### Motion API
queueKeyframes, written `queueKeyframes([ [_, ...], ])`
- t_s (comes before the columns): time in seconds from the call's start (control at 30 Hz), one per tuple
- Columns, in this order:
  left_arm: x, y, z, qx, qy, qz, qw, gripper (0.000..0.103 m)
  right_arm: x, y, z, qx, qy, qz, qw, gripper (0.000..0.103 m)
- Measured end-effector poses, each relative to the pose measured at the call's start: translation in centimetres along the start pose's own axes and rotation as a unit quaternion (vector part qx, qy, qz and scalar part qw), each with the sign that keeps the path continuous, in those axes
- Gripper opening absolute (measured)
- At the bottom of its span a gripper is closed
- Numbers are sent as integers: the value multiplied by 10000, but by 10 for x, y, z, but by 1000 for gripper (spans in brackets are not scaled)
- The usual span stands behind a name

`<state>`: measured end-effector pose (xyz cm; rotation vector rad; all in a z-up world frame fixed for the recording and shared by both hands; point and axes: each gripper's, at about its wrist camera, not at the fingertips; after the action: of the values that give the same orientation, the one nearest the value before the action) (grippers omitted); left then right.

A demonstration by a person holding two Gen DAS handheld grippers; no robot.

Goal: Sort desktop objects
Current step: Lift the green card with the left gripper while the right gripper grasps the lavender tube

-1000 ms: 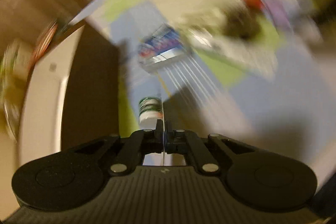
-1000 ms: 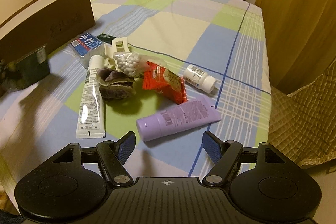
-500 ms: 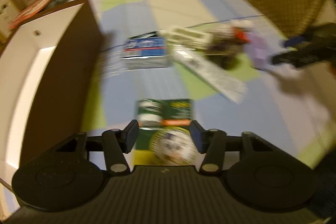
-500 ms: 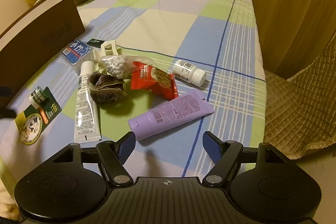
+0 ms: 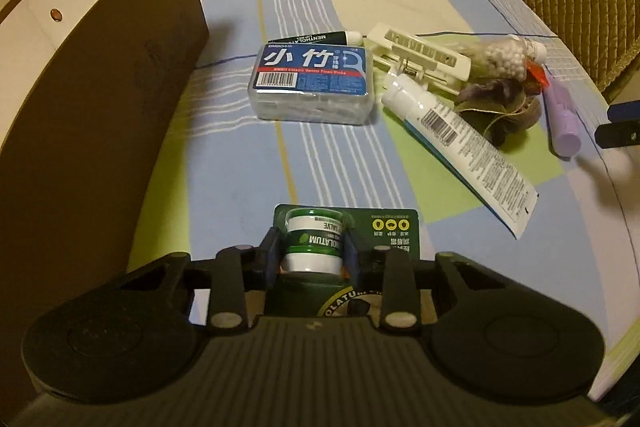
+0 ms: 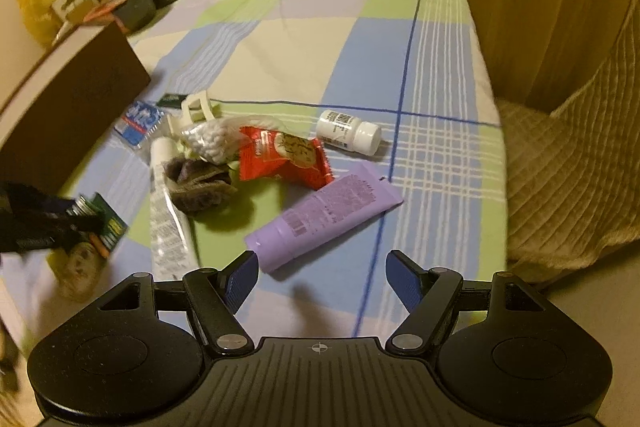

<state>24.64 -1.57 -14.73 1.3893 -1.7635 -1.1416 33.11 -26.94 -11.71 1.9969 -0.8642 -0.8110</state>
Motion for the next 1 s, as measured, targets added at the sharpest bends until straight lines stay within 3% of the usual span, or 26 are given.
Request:
queueKeyframes([
  [0.13,4,4,7,-45,43,-25,10000,28,0,-4,-9,43,-525,-230,9983,74],
  [0.33,8,17,26,-92,263,-94,9996,28,0,-27,-27,1,-1425,221,9895,73],
  [0.37,8,19,28,-96,310,-114,9994,28,-3,-32,-28,-97,-1368,429,9896,73],
  [0.4,8,20,30,-100,345,-127,9993,28,-6,-35,-27,-166,-1261,593,9901,63],
  [0.47,8,24,36,-104,404,-131,9990,28,-10,-38,-21,-224,-956,529,9938,37],
  [0.5,9,26,40,-111,431,-108,9990,28,-14,-37,-18,-266,-663,645,9954,31],
  [0.73,7,34,53,-104,631,8,9980,29,-9,-26,0,-520,-34,634,9966,31],
  [0.8,7,32,50,-103,608,24,9981,29,-11,-28,1,-464,68,683,9966,49],
  [0.83,7,32,49,-100,570,12,9983,29,-12,-28,1,-396,106,704,9967,50],
  [0.97,9,31,48,-100,498,-34,9987,29,-20,-34,1,-322,412,779,9956,48],
  [1.0,9,31,48,-97,517,-45,9986,28,-23,-33,2,-306,542,878,9942,35],
])
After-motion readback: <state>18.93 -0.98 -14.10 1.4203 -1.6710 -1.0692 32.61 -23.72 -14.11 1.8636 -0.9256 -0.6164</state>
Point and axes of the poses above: each gripper's, at about its wrist camera, not at the fingertips, and y roughly against the way its jaws point, x to its right, z to its underside, and after that the axes turned 1 degree about -z, right-handed
